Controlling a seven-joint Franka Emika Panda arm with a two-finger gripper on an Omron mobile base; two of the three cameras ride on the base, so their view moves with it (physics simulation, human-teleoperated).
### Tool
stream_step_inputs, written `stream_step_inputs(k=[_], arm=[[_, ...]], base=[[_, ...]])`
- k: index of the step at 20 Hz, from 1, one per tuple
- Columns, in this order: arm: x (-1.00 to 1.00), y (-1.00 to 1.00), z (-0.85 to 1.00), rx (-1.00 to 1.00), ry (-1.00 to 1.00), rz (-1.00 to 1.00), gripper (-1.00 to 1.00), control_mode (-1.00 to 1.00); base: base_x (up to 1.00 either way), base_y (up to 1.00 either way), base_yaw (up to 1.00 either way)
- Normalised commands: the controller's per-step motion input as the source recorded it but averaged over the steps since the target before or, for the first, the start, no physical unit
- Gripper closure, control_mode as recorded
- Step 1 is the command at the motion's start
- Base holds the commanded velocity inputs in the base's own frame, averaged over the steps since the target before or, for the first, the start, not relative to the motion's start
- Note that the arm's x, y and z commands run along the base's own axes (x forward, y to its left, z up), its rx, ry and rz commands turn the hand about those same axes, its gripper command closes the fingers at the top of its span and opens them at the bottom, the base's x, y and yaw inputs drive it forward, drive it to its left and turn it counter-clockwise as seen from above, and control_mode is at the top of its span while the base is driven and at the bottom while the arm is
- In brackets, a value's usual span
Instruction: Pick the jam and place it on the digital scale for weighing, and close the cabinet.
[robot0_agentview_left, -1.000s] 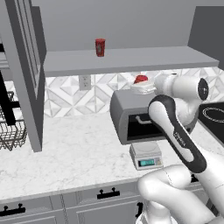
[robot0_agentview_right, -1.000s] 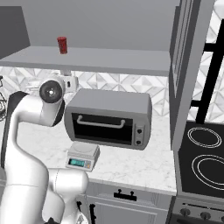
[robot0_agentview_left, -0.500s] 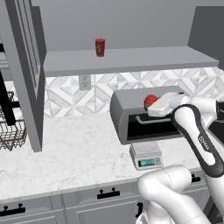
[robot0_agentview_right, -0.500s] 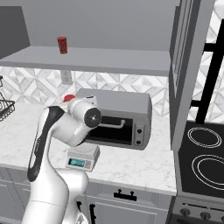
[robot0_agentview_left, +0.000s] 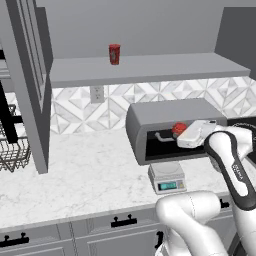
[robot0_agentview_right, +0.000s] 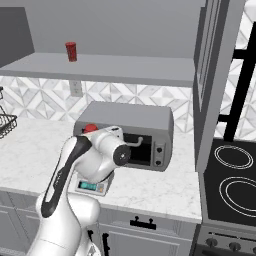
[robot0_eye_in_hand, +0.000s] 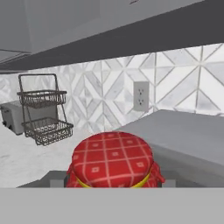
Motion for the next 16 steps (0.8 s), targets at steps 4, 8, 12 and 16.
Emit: stream_step_inputs(k=[4, 8, 12, 16], arm=[[-0.08, -0.55, -0.34, 0.04, 0.00, 0.00, 1.00, -1.00], [-0.14, -0.46, -0.40, 0.03, 0.00, 0.00, 1.00, -1.00], [-0.18, -0.32, -0.41, 0.01, 0.00, 0.00, 1.00, -1.00], [-0.03, -0.05, -0.43, 0.00, 0.00, 0.00, 1.00, -1.00]], base=[[0.00, 0.00, 0.00], [0.00, 0.00, 0.00], [0.00, 0.00, 0.00], [0.00, 0.00, 0.00]])
